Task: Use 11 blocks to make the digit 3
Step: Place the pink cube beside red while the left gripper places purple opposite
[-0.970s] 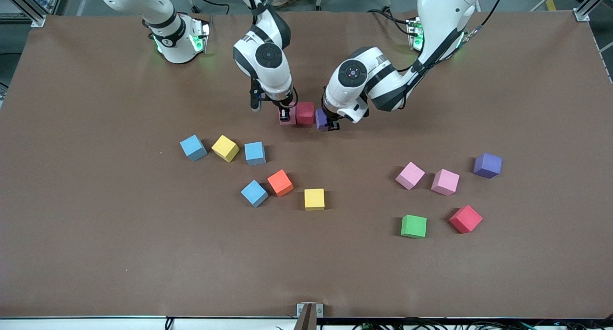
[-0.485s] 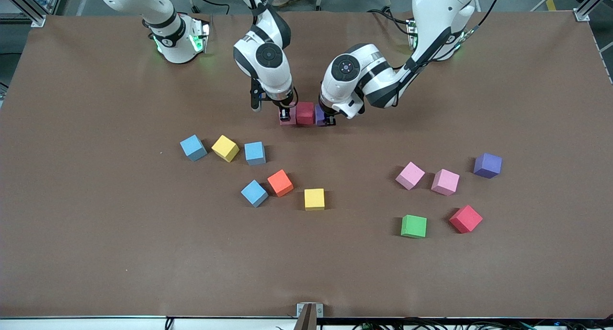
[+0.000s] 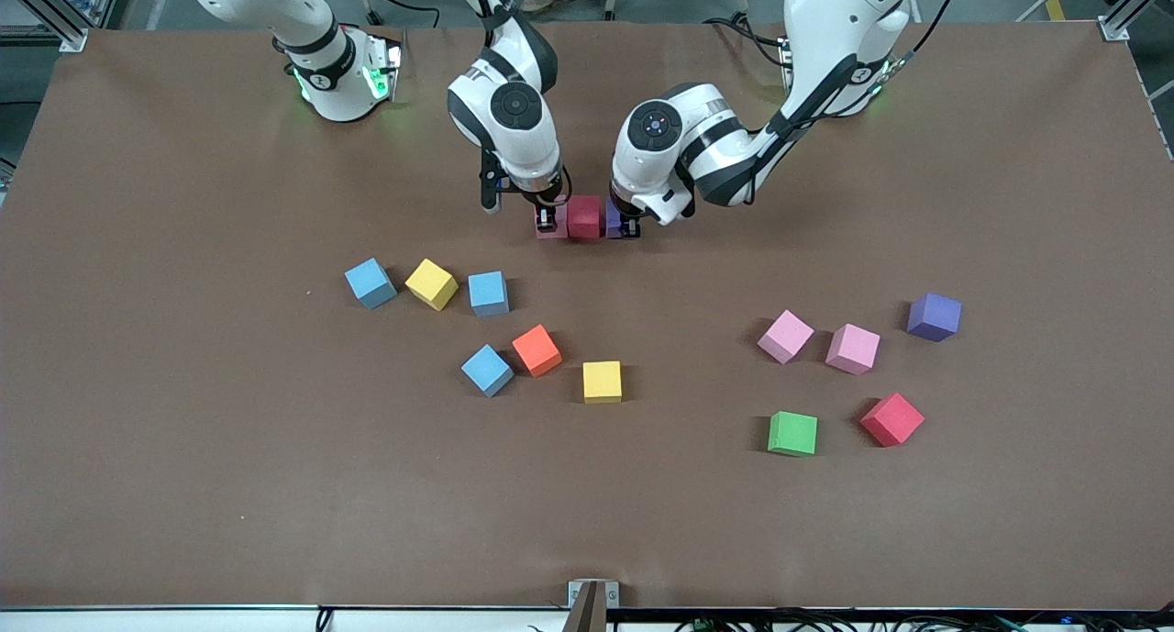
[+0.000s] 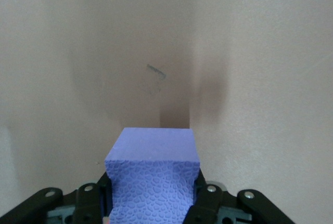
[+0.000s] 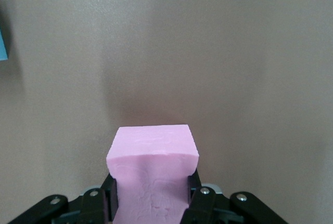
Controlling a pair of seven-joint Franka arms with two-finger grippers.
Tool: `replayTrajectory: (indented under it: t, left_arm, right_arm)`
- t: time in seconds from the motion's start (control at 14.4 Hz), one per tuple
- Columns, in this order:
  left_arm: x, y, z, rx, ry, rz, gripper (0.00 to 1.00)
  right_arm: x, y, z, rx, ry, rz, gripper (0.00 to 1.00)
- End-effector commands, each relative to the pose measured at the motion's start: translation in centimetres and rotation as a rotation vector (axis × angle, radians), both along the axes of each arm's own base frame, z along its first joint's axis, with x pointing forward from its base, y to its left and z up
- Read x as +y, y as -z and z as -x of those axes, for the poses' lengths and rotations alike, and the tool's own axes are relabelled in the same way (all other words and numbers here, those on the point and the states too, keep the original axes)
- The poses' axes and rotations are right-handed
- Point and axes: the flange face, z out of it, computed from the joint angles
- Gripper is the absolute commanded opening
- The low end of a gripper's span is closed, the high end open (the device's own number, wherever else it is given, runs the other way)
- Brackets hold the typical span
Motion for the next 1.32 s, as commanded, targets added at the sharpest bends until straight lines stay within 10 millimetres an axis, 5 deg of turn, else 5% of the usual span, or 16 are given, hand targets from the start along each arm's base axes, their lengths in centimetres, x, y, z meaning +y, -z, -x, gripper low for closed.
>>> replayTrajectory:
  t: [0.0,0.35,0.76,0.83,0.97,1.25]
  left_arm:
    - [-0.05,0.34,0.19,-0.009,0.017,0.005,0.34]
    - [-0.27,0.61,0.4,-0.009,0.024,0.006,0.34]
    - [-0.45,0.66,0.32,-0.009,0.023,0.009,0.34]
    - [-0.45,0.6,0.22,-0.011,0.014,0.013,0.34]
    - [-0.55,0.87,0.33,-0.007,0.014,0.018,0.34]
    - [-0.53,1.08,0.39,-0.003,0.013,0.017,0.34]
  right_arm:
    - [1.06,2.22,0.99,0.017,0.01,0.01,0.01]
    - [1.03,2.14,0.79,0.014,0.015,0.007,0.11]
    - [0.98,2.14,0.72,0.014,0.015,0.006,0.39]
    - [0.88,2.19,0.69,0.015,0.017,0.008,0.47]
    - [0.8,2.22,0.64,0.017,0.018,0.01,0.99]
    - [0.84,2.23,0.72,0.017,0.01,0.011,1.0]
